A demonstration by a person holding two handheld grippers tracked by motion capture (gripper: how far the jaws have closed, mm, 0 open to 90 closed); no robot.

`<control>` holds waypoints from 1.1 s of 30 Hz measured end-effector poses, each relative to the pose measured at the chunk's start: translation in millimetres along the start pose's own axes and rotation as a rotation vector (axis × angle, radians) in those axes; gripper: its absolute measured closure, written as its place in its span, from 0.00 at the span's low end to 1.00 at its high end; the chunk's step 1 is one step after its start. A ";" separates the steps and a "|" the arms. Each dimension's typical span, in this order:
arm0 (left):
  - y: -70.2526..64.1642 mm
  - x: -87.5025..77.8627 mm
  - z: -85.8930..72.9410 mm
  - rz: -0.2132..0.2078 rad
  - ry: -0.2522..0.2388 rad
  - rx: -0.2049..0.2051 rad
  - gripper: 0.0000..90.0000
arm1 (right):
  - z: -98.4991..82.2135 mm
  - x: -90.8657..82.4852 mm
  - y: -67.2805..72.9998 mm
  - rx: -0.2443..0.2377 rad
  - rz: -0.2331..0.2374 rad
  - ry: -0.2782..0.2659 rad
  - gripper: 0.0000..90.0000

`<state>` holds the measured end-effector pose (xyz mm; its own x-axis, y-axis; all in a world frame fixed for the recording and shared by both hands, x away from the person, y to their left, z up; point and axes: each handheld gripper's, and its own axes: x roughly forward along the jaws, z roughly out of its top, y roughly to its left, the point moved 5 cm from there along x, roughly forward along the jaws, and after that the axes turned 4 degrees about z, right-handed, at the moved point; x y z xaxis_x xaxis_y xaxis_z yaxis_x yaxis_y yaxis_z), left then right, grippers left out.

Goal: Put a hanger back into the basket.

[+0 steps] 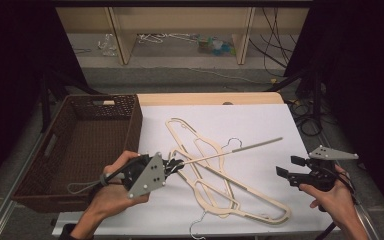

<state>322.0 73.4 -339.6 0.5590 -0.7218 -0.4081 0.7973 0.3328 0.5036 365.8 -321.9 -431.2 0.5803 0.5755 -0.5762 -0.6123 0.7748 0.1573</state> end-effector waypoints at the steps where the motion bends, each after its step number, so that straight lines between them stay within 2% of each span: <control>1: 3.0 -3.1 0.6 -0.009 -0.015 -0.056 0.95 | -1.2 0.4 3.7 -0.014 0.003 -0.004 0.30; 2: 6.5 -5.8 0.8 -0.022 -0.027 -0.107 0.95 | -3.4 1.4 9.6 -0.016 0.008 0.000 0.30; 3: 9.7 -9.1 0.8 -0.030 -0.046 -0.167 0.95 | -7.7 4.0 17.5 -0.049 0.022 0.013 0.30; 5: 14.5 -13.0 -0.1 -0.034 -0.054 -0.226 0.95 | -13.0 7.7 26.4 -0.065 0.047 0.040 0.30; 6: 14.5 -13.0 -0.1 -0.034 -0.054 -0.226 0.95 | -13.0 7.7 26.4 -0.065 0.047 0.040 0.30; 7: 17.1 -15.5 -0.8 -0.047 -0.068 -0.279 0.95 | -15.4 9.8 30.2 -0.086 0.052 0.044 0.30; 8: 18.8 -17.6 -1.7 -0.052 -0.077 -0.322 0.95 | -18.5 11.9 36.1 -0.088 0.065 0.056 0.30; 9: 21.6 -20.2 -2.6 -0.059 -0.096 -0.339 0.95 | -22.3 15.6 43.4 -0.109 0.086 0.063 0.31; 10: 23.7 -23.2 -3.4 -0.067 -0.126 -0.371 0.95 | -24.3 16.5 46.6 -0.121 0.082 0.071 0.31; 11: 26.6 -26.5 -5.4 -0.071 -0.135 -0.403 0.95 | -24.3 16.5 46.6 -0.121 0.082 0.071 0.31; 12: 32.1 -33.0 -9.3 -0.073 -0.144 -0.467 0.95 | -27.5 18.2 53.0 -0.133 0.096 0.084 0.31; 15: 39.5 -41.1 -12.7 -0.056 -0.146 -0.490 0.95 | -28.8 19.1 57.0 -0.139 0.109 0.087 0.31; 16: 43.6 -46.1 -14.1 -0.046 -0.143 -0.516 0.95 | -29.2 18.3 58.3 -0.143 0.111 0.096 0.30; 17: 49.2 -53.6 -15.1 -0.049 -0.150 -0.548 0.95 | -29.4 19.2 60.4 -0.144 0.112 0.080 0.30; 20: 57.6 -66.1 -14.6 -0.045 -0.158 -0.587 0.95 | -31.5 20.0 62.0 -0.141 0.114 0.080 0.30; 21: 57.6 -66.1 -14.6 -0.045 -0.158 -0.587 0.95 | -31.5 20.0 62.0 -0.141 0.114 0.080 0.30; 24: 68.9 -80.2 -12.0 -0.034 -0.161 -0.620 0.95 | -34.7 21.5 63.1 -0.147 0.123 0.091 0.30; 25: 78.4 -87.0 -9.6 -0.030 -0.175 -0.612 0.95 | -35.7 21.7 64.2 -0.142 0.123 0.094 0.30; 26: 78.4 -87.0 -9.6 -0.030 -0.175 -0.612 0.95 | -35.7 21.7 64.2 -0.142 0.123 0.094 0.30; 28: 86.8 -97.9 -6.9 -0.035 -0.181 -0.669 0.95 | -35.3 20.5 64.1 -0.156 0.121 0.106 0.30; 29: 92.4 -104.0 -6.3 -0.024 -0.177 -0.684 0.95 | -34.9 21.2 64.4 -0.156 0.122 0.093 0.30; 30: 99.3 -111.1 -5.9 -0.019 -0.179 -0.686 0.95 | -34.8 20.9 65.3 -0.154 0.129 0.091 0.30; 31: 99.3 -111.1 -5.9 -0.019 -0.179 -0.686 0.95 | -34.8 20.9 65.3 -0.154 0.129 0.091 0.30; 33: 111.6 -125.3 -6.1 0.010 -0.183 -0.707 0.95 | -35.7 19.9 65.4 -0.149 0.129 0.095 0.29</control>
<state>342.3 204.6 -236.9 0.5693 -0.7860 -0.2411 0.7835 0.6076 -0.1306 318.1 -269.2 -461.0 0.4435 0.6347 -0.6328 -0.7550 0.6450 0.1178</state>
